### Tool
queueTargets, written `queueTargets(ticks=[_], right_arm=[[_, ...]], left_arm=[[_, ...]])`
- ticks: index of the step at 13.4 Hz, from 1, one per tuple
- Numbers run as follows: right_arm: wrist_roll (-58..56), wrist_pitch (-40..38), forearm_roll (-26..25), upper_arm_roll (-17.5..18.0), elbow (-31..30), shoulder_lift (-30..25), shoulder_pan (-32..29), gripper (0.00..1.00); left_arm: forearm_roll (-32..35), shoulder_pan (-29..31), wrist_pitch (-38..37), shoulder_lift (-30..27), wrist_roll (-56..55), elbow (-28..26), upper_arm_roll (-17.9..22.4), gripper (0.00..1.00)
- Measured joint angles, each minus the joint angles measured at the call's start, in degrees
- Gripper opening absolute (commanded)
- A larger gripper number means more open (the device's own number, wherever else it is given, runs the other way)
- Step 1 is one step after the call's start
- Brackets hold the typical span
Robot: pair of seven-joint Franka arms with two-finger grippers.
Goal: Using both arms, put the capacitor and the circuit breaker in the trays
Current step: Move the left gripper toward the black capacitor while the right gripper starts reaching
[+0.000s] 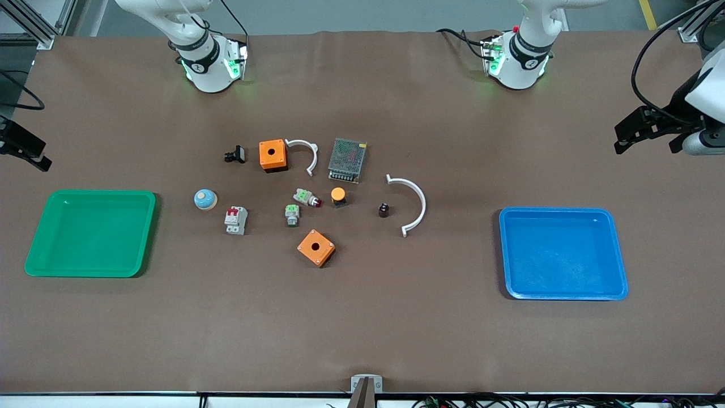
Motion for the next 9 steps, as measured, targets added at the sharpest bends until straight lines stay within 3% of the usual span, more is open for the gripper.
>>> queueTargets(ticks=[6,9], right_arm=[[0.0,0.0,0.0,0.0,0.0,0.0,0.0,1.00],[0.0,0.0,0.0,-0.1,0.1,0.0,0.0,1.00]], left_arm=[[0.0,0.0,-0.2,0.5,0.0,0.0,0.0,1.00],[0.0,-1.0,-0.3,3.6,0.0,-0.1,-0.9,1.00]])
